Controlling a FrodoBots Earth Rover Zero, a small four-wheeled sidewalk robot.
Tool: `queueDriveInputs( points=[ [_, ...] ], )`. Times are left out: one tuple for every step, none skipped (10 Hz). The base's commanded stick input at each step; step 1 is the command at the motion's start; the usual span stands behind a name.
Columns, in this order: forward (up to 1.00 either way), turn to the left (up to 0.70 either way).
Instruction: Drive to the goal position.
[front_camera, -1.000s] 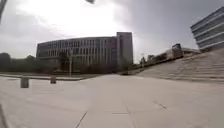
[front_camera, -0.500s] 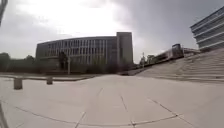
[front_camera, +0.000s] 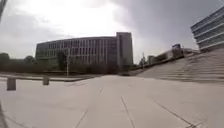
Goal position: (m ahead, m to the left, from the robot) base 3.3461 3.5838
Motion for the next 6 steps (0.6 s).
queueDriveInputs(
  points=[
    [0.7,0.0],
    [0.7,0.0],
    [0.7,0.0],
    [0.7,0.0],
    [0.7,0.0],
    [0.7,0.0]
  ],
)
